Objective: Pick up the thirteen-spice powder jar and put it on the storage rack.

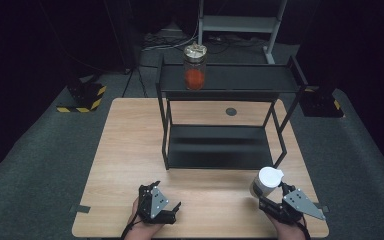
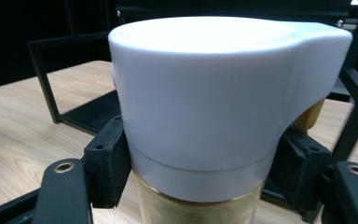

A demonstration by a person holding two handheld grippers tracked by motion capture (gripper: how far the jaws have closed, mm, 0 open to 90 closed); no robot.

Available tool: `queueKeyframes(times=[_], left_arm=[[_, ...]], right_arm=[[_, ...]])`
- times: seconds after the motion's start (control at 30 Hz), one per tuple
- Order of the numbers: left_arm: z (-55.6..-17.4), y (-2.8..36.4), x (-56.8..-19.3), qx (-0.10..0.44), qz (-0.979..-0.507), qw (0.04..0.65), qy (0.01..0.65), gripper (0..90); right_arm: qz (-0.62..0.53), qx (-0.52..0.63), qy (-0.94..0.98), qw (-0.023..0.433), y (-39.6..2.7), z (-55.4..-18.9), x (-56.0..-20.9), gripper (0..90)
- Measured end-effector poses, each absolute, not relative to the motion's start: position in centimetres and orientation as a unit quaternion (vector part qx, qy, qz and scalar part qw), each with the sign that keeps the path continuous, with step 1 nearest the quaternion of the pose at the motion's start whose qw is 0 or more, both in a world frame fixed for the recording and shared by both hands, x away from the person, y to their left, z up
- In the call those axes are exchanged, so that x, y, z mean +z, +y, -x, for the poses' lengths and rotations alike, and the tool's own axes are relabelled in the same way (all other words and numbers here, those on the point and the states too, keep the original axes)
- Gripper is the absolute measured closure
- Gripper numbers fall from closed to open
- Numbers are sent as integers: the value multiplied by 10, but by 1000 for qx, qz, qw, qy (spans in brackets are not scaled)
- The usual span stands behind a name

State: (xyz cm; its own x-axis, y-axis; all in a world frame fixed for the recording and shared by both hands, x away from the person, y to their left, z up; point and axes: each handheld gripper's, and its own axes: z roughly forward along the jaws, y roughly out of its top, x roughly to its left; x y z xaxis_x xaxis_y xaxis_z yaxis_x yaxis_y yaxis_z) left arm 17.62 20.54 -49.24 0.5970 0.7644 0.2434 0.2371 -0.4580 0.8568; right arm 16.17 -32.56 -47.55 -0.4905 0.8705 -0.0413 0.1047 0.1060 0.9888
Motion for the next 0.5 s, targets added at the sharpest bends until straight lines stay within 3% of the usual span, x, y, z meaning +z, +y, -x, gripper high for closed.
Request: queueKeyframes(times=[0.5], left_arm=[[-176, 208, -493, 315, -791, 419, 316, 7]], right_arm=[[-356, 572, 656, 341, -310, -184, -448, 295]])
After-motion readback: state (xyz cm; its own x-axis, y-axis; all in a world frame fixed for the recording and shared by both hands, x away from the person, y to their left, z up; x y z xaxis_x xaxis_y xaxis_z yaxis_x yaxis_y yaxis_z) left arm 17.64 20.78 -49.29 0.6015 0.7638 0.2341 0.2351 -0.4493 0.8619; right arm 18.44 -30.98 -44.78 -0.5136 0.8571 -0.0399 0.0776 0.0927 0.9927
